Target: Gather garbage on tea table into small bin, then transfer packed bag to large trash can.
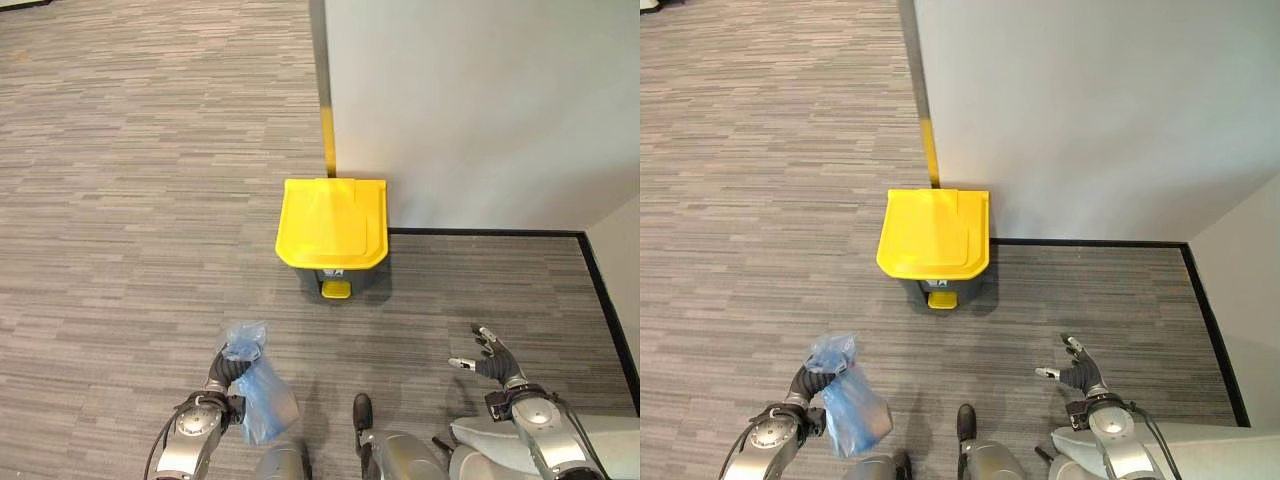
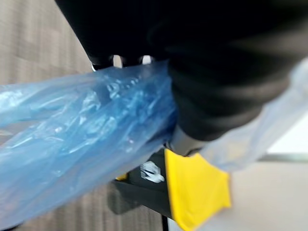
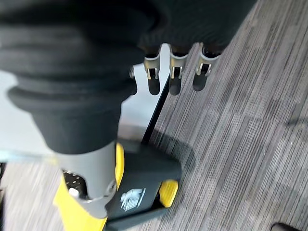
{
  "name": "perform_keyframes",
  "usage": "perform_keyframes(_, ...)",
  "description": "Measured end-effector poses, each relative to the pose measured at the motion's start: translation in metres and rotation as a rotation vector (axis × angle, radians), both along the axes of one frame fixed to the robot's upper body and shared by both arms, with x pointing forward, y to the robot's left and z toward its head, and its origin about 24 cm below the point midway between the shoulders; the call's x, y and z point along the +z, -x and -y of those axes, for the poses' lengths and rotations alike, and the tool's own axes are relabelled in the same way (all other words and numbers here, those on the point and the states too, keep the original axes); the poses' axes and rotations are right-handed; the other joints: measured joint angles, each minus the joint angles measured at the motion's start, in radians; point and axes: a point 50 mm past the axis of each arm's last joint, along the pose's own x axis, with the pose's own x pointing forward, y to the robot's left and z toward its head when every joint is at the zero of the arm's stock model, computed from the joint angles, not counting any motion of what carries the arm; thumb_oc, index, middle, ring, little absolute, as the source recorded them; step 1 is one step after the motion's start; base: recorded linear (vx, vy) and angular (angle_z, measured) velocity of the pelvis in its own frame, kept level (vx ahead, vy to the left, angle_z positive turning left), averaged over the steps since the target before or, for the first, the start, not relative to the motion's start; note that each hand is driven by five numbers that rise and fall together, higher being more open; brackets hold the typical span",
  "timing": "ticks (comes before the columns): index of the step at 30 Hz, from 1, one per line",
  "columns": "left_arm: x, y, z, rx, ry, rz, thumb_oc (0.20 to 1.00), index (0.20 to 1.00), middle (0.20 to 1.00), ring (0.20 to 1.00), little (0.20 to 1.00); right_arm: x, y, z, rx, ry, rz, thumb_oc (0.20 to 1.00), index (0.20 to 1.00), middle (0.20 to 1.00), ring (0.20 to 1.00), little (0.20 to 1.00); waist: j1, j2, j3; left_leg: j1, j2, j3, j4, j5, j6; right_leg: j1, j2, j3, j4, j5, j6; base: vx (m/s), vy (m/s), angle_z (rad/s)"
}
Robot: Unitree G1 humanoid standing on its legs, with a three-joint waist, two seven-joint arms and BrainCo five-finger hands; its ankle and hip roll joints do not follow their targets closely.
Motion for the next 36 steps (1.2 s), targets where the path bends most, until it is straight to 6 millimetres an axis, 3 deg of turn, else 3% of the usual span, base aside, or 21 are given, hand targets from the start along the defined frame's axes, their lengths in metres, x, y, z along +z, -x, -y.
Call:
perform_keyframes(3, 0.001, 0.000, -0.004, 0.000, -0.014, -0.001, 0.200, 0.200, 0.200, 0.200, 0.200, -0.006, 0.002, -0.006, -0.018, -0.020, -0.015, 1.000, 1.000, 1.000, 1.000, 1.000, 0.017, 0.001, 0.002, -0.095, 0.036, -0.009, -0.084, 0.139, -0.003, 0.049, 0.040, 0.006, -0.011, -0.004, 0.007, 0.18, 0.141, -0.52)
perform_keyframes(5, -0.003, 0.004, -0.004, 0.004, -0.013, -0.019, 0.200, 0.200, 0.200, 0.200, 0.200, -0.009, 0.005, -0.007, -0.020, -0.023, -0.024, 1.000, 1.000, 1.000, 1.000, 1.000, 0.014, 0.002, 0.001, -0.100, 0.036, -0.003, -0.057, 0.178, 0.008, 0.102, 0.050, 0.016, -0.013, -0.014, 0.021, 0.20, 0.200, -0.81)
perform_keyframes(9, 0.002, -0.003, -0.003, -0.005, -0.014, 0.007, 0.200, 0.200, 0.200, 0.200, 0.200, -0.013, 0.016, 0.001, -0.044, -0.009, -0.061, 1.000, 1.000, 1.000, 1.000, 1.000, -0.021, 0.024, -0.016, -0.052, 0.006, 0.078, 0.018, 0.176, 0.071, 0.177, 0.036, 0.017, -0.034, -0.059, 0.075, 0.32, 0.449, -0.55)
perform_keyframes(10, 0.003, -0.006, -0.002, -0.007, -0.013, 0.010, 0.200, 0.200, 0.200, 0.200, 0.200, -0.014, 0.016, -0.001, -0.045, -0.014, -0.066, 1.000, 1.000, 1.000, 1.000, 1.000, -0.037, 0.032, -0.017, -0.010, -0.034, 0.100, -0.023, 0.164, 0.111, 0.181, 0.016, 0.023, 0.007, -0.088, 0.104, 0.21, 0.455, -0.03)
perform_keyframes(11, 0.000, -0.004, -0.001, -0.003, -0.008, 0.000, 0.200, 0.200, 0.200, 0.200, 0.200, -0.014, 0.015, -0.002, -0.039, -0.014, -0.067, 1.000, 1.000, 1.000, 1.000, 1.000, -0.035, 0.052, -0.024, 0.016, -0.040, 0.101, -0.033, 0.206, 0.163, 0.169, 0.021, 0.020, 0.052, -0.103, 0.120, 0.12, 0.344, -0.10)
perform_keyframes(14, -0.004, 0.001, -0.004, 0.007, -0.012, -0.023, 0.200, 0.200, 0.200, 0.200, 0.200, -0.016, 0.013, -0.009, -0.024, -0.027, -0.069, 1.000, 1.000, 1.000, 1.000, 1.000, -0.028, 0.072, -0.042, 0.052, -0.051, 0.094, -0.060, 0.201, 0.193, 0.082, 0.002, 0.021, 0.254, -0.178, 0.147, 0.07, 0.209, -0.12)
perform_keyframes(15, -0.003, -0.001, -0.006, 0.010, -0.019, -0.020, 0.200, 0.200, 0.200, 0.200, 0.200, -0.011, 0.005, -0.009, -0.017, -0.025, -0.044, 1.000, 1.000, 1.000, 1.000, 1.000, -0.011, 0.066, -0.042, 0.058, -0.097, 0.096, -0.078, 0.188, 0.211, -0.019, -0.093, 0.014, 0.397, -0.270, 0.145, 0.09, 0.176, -0.15)
perform_keyframes(17, -0.002, -0.001, -0.009, 0.021, -0.030, -0.018, 0.200, 0.200, 0.200, 0.200, 0.200, -0.011, 0.003, -0.013, -0.013, -0.034, -0.037, 1.000, 1.000, 1.000, 1.000, 1.000, 0.013, 0.064, -0.041, 0.074, -0.134, 0.109, -0.096, 0.179, 0.222, -0.082, -0.209, 0.002, 0.401, -0.278, 0.176, 0.16, 0.171, -0.13)
perform_keyframes(19, -0.003, 0.007, -0.020, 0.072, -0.045, -0.027, 0.200, 0.200, 0.200, 0.200, 0.200, -0.015, 0.006, -0.019, 0.010, -0.042, -0.054, 1.000, 1.000, 1.000, 1.000, 1.000, 0.028, 0.053, -0.046, 0.106, -0.135, 0.098, -0.127, 0.165, 0.186, -0.136, -0.178, 0.001, 0.394, -0.268, 0.191, 0.22, 0.108, 0.00)
perform_keyframes(20, -0.005, 0.011, -0.024, 0.090, -0.057, -0.044, 0.200, 0.200, 0.200, 0.200, 0.200, -0.016, 0.006, -0.017, 0.005, -0.037, -0.060, 1.000, 1.000, 1.000, 1.000, 1.000, 0.034, 0.052, -0.046, 0.110, -0.128, 0.095, -0.150, 0.171, 0.178, -0.188, -0.078, 0.034, 0.389, -0.261, 0.180, 0.11, -0.004, 0.18)
perform_keyframes(22, -0.007, 0.015, -0.025, 0.092, -0.061, -0.058, 0.200, 0.200, 0.200, 0.200, 0.200, -0.019, 0.010, -0.014, -0.004, -0.031, -0.079, 1.000, 1.000, 1.000, 1.000, 1.000, 0.035, 0.040, -0.045, 0.117, -0.138, 0.099, -0.150, 0.152, 0.176, -0.233, -0.030, -0.011, 0.367, -0.234, 0.137, 0.13, -0.068, 0.18)
perform_keyframes(25, -0.009, 0.016, -0.022, 0.089, -0.048, -0.059, 0.200, 0.200, 0.200, 0.200, 0.200, -0.026, 0.024, -0.007, -0.035, -0.025, -0.118, 1.000, 1.000, 1.000, 1.000, 1.000, 0.028, 0.042, -0.048, 0.121, -0.178, 0.031, -0.143, 0.166, 0.152, -0.224, -0.011, 0.003, 0.299, -0.191, 0.108, 0.14, -0.118, 0.64)
perform_keyframes(26, -0.008, 0.015, -0.020, 0.084, -0.041, -0.052, 0.200, 0.200, 0.200, 0.200, 0.200, -0.031, 0.032, -0.005, -0.047, -0.024, -0.148, 1.000, 1.000, 1.000, 1.000, 1.000, 0.015, 0.052, -0.047, 0.124, -0.176, 0.005, -0.141, 0.154, 0.134, -0.190, -0.006, 0.003, 0.234, -0.161, 0.078, 0.08, -0.063, 1.21)
perform_keyframes(28, -0.004, 0.015, -0.020, 0.072, -0.044, -0.035, 0.200, 0.200, 0.200, 0.200, 0.200, -0.038, 0.042, -0.003, -0.061, -0.025, -0.185, 1.000, 1.000, 1.000, 1.000, 1.000, 0.023, 0.027, -0.043, 0.121, -0.153, 0.116, -0.086, 0.080, 0.059, -0.117, -0.044, -0.039, 0.126, -0.011, 0.012, 0.05, -0.016, 0.78)
perform_keyframes(29, -0.005, 0.018, -0.019, 0.072, -0.040, -0.042, 0.200, 0.200, 0.200, 0.200, 0.200, -0.036, 0.040, 0.001, -0.066, -0.015, -0.180, 1.000, 1.000, 1.000, 1.000, 1.000, 0.025, 0.038, -0.030, 0.101, -0.131, 0.145, -0.015, 0.094, 0.079, -0.104, -0.040, -0.044, 0.133, -0.028, 0.006, 0.03, 0.089, 0.29)
perform_keyframes(30, -0.005, 0.019, -0.021, 0.070, -0.044, -0.046, 0.200, 0.200, 0.200, 0.200, 0.200, -0.034, 0.034, 0.000, -0.070, -0.023, -0.167, 1.000, 1.000, 1.000, 1.000, 1.000, 0.032, 0.018, -0.019, 0.041, -0.129, 0.139, 0.106, 0.085, 0.078, -0.097, -0.055, -0.033, 0.128, -0.032, 0.002, 0.02, 0.083, 0.08)
perform_keyframes(31, -0.007, 0.020, -0.022, 0.069, -0.048, -0.055, 0.200, 0.200, 0.200, 0.200, 0.200, -0.031, 0.028, -0.001, -0.077, -0.038, -0.142, 1.000, 1.000, 1.000, 1.000, 1.000, 0.038, 0.001, -0.019, -0.012, -0.102, 0.131, 0.191, 0.047, 0.058, -0.085, -0.071, -0.032, 0.111, -0.026, 0.001, 0.09, 0.228, 0.02)
perform_keyframes(32, -0.010, 0.018, -0.020, 0.063, -0.039, -0.071, 0.200, 0.200, 0.200, 0.200, 0.200, -0.029, 0.026, 0.002, -0.091, -0.034, -0.131, 1.000, 1.000, 1.000, 1.000, 1.000, 0.034, -0.004, -0.018, -0.015, 0.023, 0.135, 0.159, 0.031, 0.036, -0.054, -0.068, -0.038, 0.077, -0.017, 0.002, 0.13, 0.248, -0.05)
perform_keyframes(33, -0.010, 0.018, -0.019, 0.056, -0.033, -0.069, 0.200, 0.200, 0.200, 0.200, 0.200, -0.027, 0.023, 0.004, -0.090, -0.028, -0.124, 1.000, 1.000, 1.000, 1.000, 1.000, 0.027, -0.004, -0.016, -0.004, 0.083, 0.109, 0.101, 0.039, 0.022, -0.044, -0.072, -0.030, 0.070, 0.000, 0.030, 0.21, 0.404, -0.07)
perform_keyframes(34, -0.009, 0.014, -0.018, 0.050, -0.030, -0.063, 0.200, 0.200, 0.200, 0.200, 0.200, -0.024, 0.019, 0.005, -0.090, -0.021, -0.109, 1.000, 1.000, 1.000, 1.000, 1.000, 0.011, 0.009, -0.020, 0.027, 0.161, 0.060, -0.034, 0.082, -0.045, -0.030, -0.068, -0.034, 0.053, -0.002, 0.048, 0.18, 0.338, -0.11)
perform_keyframes(36, -0.006, 0.006, -0.012, 0.042, -0.015, -0.040, 0.200, 0.200, 0.200, 0.200, 0.200, -0.023, 0.019, 0.007, -0.089, -0.013, -0.113, 1.000, 1.000, 1.000, 1.000, 1.000, -0.001, 0.021, -0.020, 0.053, 0.180, 0.017, -0.110, 0.109, -0.054, -0.021, -0.074, -0.029, 0.054, -0.004, 0.069, 0.12, 0.363, -0.21)
